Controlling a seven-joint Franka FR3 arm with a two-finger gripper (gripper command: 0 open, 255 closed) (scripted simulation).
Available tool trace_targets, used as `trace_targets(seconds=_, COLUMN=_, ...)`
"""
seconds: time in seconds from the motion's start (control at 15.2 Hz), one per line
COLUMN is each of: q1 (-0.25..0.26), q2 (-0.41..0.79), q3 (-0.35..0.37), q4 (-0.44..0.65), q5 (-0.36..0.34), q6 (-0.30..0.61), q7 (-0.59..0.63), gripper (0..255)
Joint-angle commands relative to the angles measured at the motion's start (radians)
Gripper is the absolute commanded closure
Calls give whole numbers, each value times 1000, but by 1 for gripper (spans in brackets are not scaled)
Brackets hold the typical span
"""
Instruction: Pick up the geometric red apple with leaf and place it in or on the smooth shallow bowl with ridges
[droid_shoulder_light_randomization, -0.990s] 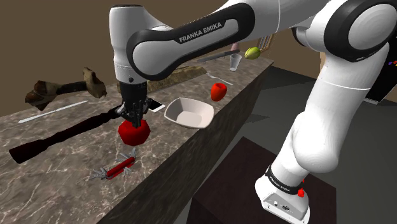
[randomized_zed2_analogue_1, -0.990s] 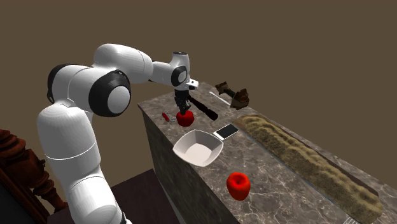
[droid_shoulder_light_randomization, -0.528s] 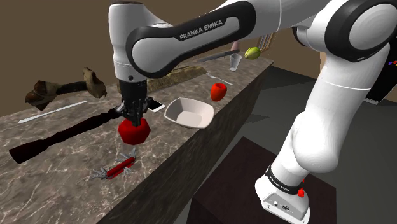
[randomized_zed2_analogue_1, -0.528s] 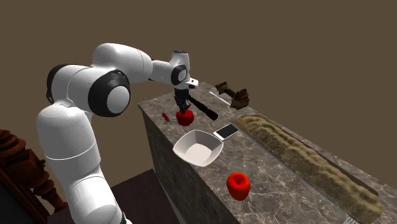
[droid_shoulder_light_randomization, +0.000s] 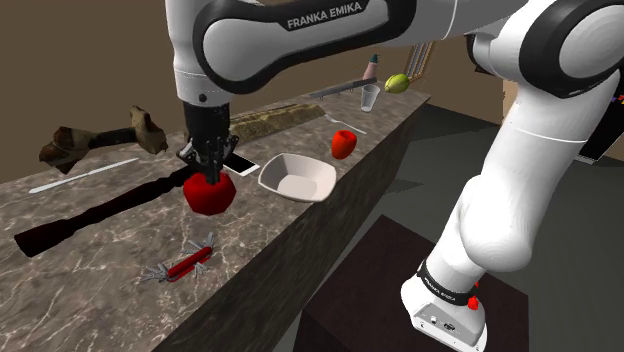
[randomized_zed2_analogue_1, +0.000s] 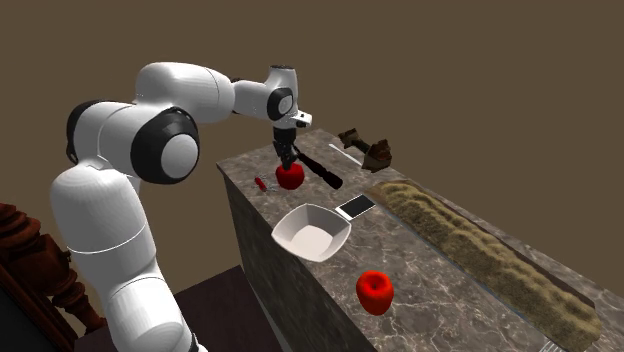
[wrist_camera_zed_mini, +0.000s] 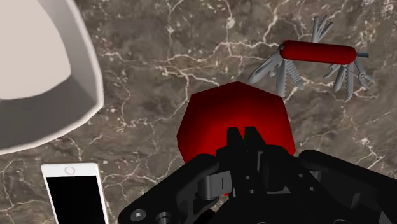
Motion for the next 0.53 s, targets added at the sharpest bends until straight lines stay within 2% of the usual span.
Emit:
trace_targets(seconds=0.0, q1=-1, q2=-7, q3=-1, q4=21, q5=3, q6=-27, q7=-3, gripper=255)
trace_targets(seconds=0.46, q1=-2, q2=-18, q3=0, q4=102, q5=8, q6=-119, q7=-5, gripper=255)
